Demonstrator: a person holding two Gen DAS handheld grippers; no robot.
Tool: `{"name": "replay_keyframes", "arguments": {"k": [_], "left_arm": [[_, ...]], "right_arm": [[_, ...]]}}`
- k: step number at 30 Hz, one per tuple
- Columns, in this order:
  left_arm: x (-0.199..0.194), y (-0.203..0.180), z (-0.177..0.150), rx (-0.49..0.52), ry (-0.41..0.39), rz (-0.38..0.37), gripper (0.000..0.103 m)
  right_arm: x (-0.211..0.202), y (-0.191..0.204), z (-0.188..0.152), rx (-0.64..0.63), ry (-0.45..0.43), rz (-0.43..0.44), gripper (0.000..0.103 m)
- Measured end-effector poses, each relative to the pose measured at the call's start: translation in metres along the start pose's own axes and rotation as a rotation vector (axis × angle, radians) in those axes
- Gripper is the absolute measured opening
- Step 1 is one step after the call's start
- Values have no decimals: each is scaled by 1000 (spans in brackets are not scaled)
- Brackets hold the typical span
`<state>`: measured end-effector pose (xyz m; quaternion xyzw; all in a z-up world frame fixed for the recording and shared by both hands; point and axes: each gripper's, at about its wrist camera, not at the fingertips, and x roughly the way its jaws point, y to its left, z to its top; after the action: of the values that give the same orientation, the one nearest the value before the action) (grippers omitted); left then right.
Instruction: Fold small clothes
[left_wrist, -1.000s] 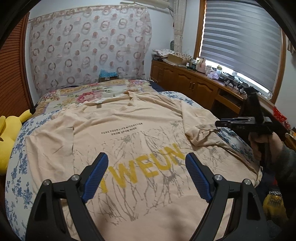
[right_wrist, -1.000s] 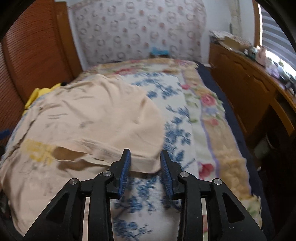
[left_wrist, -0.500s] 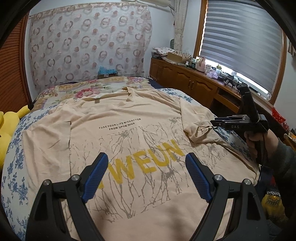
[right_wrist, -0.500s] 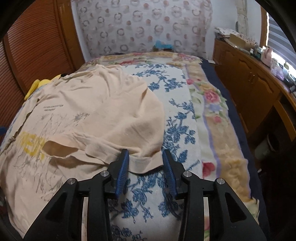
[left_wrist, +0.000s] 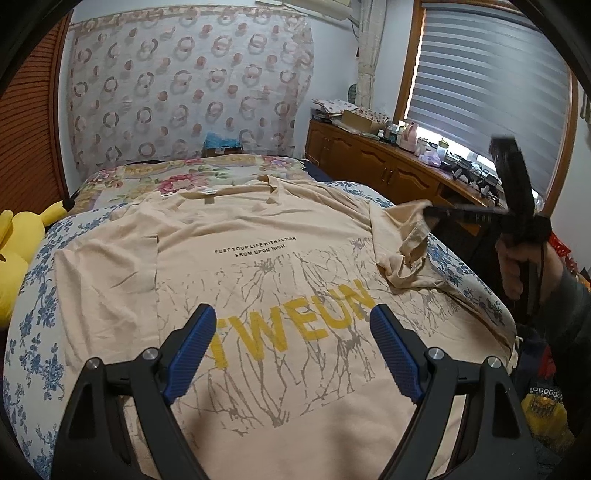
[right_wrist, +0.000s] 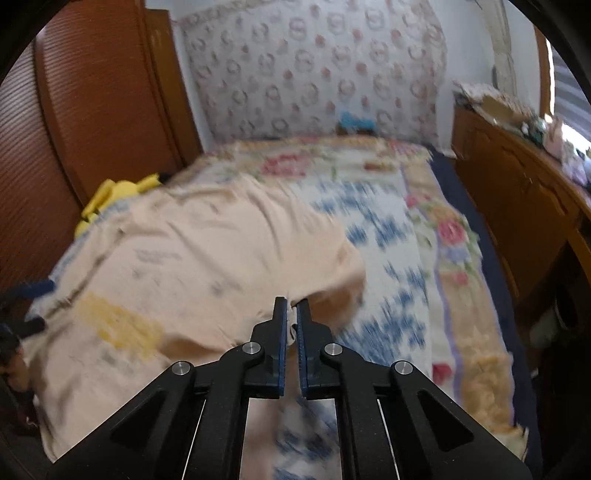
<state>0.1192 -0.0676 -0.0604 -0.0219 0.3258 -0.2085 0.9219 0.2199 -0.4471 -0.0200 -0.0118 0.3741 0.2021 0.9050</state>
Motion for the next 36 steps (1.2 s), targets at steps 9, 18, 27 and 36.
{"name": "replay_keyframes", "arguments": {"k": [9, 18, 27, 36], "left_arm": [[-5, 15, -5, -35, -2, 9, 86], [-7, 23, -10, -53, 9, 9, 86], [2, 10, -8, -18, 28, -9, 86], [12, 4, -3, -15, 43, -24, 86]], "right_arm": [[27, 77, 64, -155, -1, 94, 2], [55, 113, 64, -217, 63, 89, 23], [25, 75, 17, -199, 81, -31, 40], [18, 31, -49, -128, 136, -60, 40]]}}
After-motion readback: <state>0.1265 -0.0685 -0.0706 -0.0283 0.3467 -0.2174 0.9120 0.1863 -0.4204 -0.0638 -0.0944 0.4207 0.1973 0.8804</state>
